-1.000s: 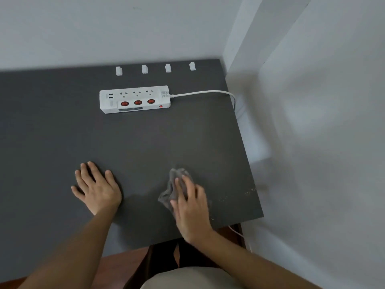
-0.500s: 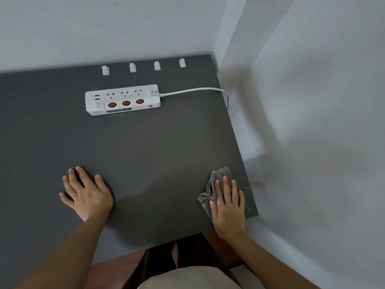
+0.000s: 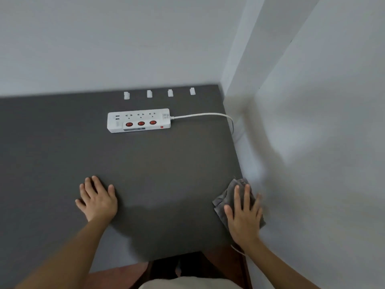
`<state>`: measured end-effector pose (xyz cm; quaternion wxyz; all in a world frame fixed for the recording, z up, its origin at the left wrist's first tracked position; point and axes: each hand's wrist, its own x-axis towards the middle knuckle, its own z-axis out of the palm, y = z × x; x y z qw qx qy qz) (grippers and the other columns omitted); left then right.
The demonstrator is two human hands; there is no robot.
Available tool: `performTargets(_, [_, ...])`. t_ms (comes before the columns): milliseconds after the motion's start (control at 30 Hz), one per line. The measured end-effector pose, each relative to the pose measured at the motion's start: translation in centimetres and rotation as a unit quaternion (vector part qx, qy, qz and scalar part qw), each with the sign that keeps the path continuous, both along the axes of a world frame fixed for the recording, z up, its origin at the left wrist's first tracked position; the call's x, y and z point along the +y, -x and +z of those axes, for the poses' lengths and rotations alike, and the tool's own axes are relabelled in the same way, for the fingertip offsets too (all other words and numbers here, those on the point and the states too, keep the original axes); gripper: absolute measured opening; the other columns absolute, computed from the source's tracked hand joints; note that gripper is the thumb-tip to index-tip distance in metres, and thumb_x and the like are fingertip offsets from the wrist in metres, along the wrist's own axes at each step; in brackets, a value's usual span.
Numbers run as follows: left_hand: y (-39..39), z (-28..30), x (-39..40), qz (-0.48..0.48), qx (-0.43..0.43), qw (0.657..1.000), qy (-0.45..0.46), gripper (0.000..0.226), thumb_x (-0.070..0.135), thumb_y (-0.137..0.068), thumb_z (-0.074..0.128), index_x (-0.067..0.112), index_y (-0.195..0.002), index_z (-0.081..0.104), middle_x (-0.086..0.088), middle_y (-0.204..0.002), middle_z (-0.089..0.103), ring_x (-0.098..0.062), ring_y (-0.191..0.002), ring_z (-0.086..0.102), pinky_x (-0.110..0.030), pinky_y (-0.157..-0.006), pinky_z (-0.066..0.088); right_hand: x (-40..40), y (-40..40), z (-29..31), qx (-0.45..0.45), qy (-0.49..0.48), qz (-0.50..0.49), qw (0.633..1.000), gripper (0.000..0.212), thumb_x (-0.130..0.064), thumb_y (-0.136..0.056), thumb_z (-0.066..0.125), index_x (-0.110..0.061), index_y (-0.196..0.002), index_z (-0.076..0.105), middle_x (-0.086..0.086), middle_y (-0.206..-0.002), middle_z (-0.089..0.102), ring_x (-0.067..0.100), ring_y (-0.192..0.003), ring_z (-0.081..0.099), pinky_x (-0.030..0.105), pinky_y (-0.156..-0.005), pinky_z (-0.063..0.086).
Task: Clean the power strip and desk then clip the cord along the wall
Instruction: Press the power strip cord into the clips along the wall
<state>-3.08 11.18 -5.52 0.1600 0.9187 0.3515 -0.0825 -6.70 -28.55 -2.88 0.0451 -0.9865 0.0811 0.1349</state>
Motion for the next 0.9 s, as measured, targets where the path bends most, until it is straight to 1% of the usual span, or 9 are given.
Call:
performTargets(133, [-2.2, 3.0, -0.2, 0.041, -0.024, 0.997, 0.056, 0.068, 0.042, -0.097, 0.043, 0.009, -0.151, 0.02, -0.018, -0.16, 0.012, -0.036, -0.147, 0.011, -0.061, -0.116, 0.007, -0.9, -4.1, 4.1, -0.089, -0.07, 0.006, 0.994, 0.067, -0.061, -0.092, 0.011, -0.028, -0.15, 0.013, 0.016, -0.16, 0.009, 0.053, -0.141, 0.006, 0.067, -0.105, 0.025])
performTargets(233, [-5.5, 5.4, -0.5, -0.011, -0.077, 0.996, 0.043, 0.071, 0.043, -0.095, 0.046, 0.012, -0.152, 0.016, -0.017, -0.161, 0.009, -0.033, -0.148, 0.007, -0.06, -0.116, 0.006, -0.6, -10.4, 7.6, -0.178, -0.113, 0.01, 0.977, 0.063, -0.051, -0.092, 0.023, -0.023, -0.148, 0.021, 0.021, -0.157, 0.016, 0.049, -0.142, 0.01, 0.065, -0.106, 0.024])
performTargets(333, [-9.9, 7.5, -1.3, -0.093, -0.106, 0.99, 0.027, 0.07, 0.042, -0.094, 0.049, 0.014, -0.151, 0.02, -0.015, -0.161, 0.011, -0.031, -0.149, 0.005, -0.059, -0.116, 0.006, 1.2, -17.0, 9.3, -0.224, -0.166, 0.05, 0.959, 0.059, -0.045, -0.093, 0.029, -0.013, -0.143, 0.034, 0.024, -0.15, 0.03, 0.046, -0.138, 0.024, 0.059, -0.108, 0.025])
performTargets(467, [-16.3, 9.2, -3.9, -0.23, -0.072, 0.97, 0.036, 0.067, 0.039, -0.093, 0.049, 0.019, -0.15, 0.02, -0.009, -0.161, 0.01, -0.027, -0.15, 0.004, -0.055, -0.118, 0.005, 4.8, -24.6, 8.2, -0.138, -0.185, 0.121, 0.965, 0.049, -0.032, -0.096, 0.047, -0.012, -0.141, 0.038, 0.023, -0.145, 0.038, 0.042, -0.135, 0.032, 0.056, -0.111, 0.028])
performTargets(567, [-20.4, 9.3, -7.0, -0.376, -0.007, 0.925, 0.053, 0.071, 0.036, -0.093, 0.052, 0.018, -0.151, 0.015, -0.008, -0.163, 0.004, -0.025, -0.15, 0.0, -0.053, -0.119, 0.009, 6.6, -28.5, 6.0, -0.021, -0.097, 0.121, 0.988, 0.053, -0.036, -0.098, 0.042, -0.028, -0.147, 0.025, 0.02, -0.156, 0.02, 0.041, -0.142, 0.017, 0.055, -0.114, 0.021])
performTargets(633, [-22.4, 8.9, -9.2, -0.439, -0.003, 0.896, 0.07, 0.072, 0.032, -0.093, 0.053, 0.016, -0.152, 0.014, -0.008, -0.163, 0.003, -0.026, -0.151, 0.0, -0.053, -0.12, 0.01, 7.0, -30.4, 4.4, 0.048, -0.029, 0.122, 0.991, 0.052, -0.041, -0.098, 0.038, -0.037, -0.147, 0.019, 0.017, -0.158, 0.011, 0.043, -0.143, 0.009, 0.055, -0.114, 0.017])
performTargets(700, [-24.0, 8.4, -10.7, -0.464, -0.013, 0.881, 0.091, 0.07, 0.025, -0.095, 0.051, 0.012, -0.152, 0.013, -0.011, -0.163, 0.004, -0.028, -0.151, 0.001, -0.05, -0.121, 0.011, 6.9, -32.2, 3.0, 0.083, 0.037, 0.131, 0.987, 0.045, -0.041, -0.099, 0.034, -0.035, -0.143, 0.026, 0.018, -0.156, 0.016, 0.044, -0.142, 0.009, 0.054, -0.114, 0.017])
performTargets(800, [-25.3, 7.5, -11.6, -0.46, -0.015, 0.876, 0.144, 0.069, 0.009, -0.094, 0.047, 0.006, -0.152, 0.01, -0.015, -0.162, 0.007, -0.03, -0.15, 0.004, -0.046, -0.122, 0.013, 7.0, -34.0, 2.2, 0.054, 0.079, 0.183, 0.978, 0.017, -0.029, -0.099, 0.036, -0.025, -0.111, 0.049, 0.015, -0.124, 0.049, 0.037, -0.121, 0.038, 0.048, -0.103, 0.03])
performTargets(900, [-25.9, 6.8, -11.1, -0.439, -0.024, 0.879, 0.185, 0.072, -0.001, -0.09, 0.046, 0.003, -0.152, 0.008, -0.018, -0.161, 0.01, -0.031, -0.15, 0.007, -0.043, -0.122, 0.014, 8.3, -34.8, 2.9, 0.075, 0.038, 0.231, 0.969, 0.016, -0.024, -0.099, 0.035, -0.026, -0.085, 0.042, 0.003, -0.085, 0.051, 0.03, -0.086, 0.053, 0.042, -0.084, 0.04])
